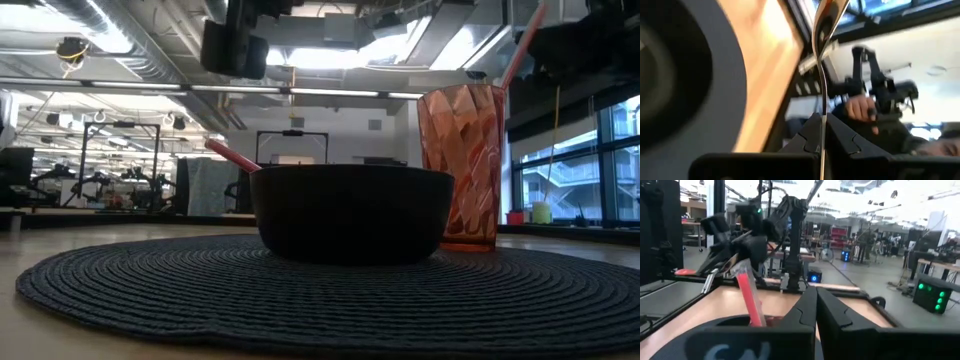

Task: Pick & Place Utensil
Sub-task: Put the orange spoon into the black bowl

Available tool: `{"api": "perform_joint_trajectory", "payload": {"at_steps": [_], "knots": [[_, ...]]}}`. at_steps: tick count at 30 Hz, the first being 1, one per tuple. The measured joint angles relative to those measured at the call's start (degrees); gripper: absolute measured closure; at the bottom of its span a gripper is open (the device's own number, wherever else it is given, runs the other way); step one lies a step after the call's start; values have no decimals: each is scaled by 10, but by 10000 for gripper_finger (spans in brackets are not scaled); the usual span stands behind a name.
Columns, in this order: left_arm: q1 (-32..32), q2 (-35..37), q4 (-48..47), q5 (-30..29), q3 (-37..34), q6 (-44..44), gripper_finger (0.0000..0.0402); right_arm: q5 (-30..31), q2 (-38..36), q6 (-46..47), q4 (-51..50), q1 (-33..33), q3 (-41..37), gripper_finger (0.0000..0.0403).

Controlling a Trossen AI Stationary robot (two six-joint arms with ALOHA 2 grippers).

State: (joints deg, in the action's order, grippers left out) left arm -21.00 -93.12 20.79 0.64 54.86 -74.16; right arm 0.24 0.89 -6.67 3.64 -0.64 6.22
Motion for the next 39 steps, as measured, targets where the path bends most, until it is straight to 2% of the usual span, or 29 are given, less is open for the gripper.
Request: {"api": "perform_joint_trajectory", "payload": {"at_steps": [6,13,16,19,25,30,35,39], "knots": [[-9,-38,2,83,22,-62,398,1,0,-28,11,0,0,398],[-47,-39,13,73,22,-113,398,1,0,-47,12,0,0,398],[-75,-39,17,52,22,-119,398,1,0,-45,12,0,0,398],[-109,-33,21,21,20,-76,398,1,0,-43,11,0,0,398],[-151,24,18,-73,-26,-32,398,1,0,-31,8,0,0,398],[-175,113,-32,-87,-106,-85,398,2,0,-24,13,0,0,398],[-195,205,-42,-167,-187,-110,398,1,0,-20,20,0,0,398],[-182,226,-46,-147,-217,-126,398,2,0,-26,19,0,0,398]]}}
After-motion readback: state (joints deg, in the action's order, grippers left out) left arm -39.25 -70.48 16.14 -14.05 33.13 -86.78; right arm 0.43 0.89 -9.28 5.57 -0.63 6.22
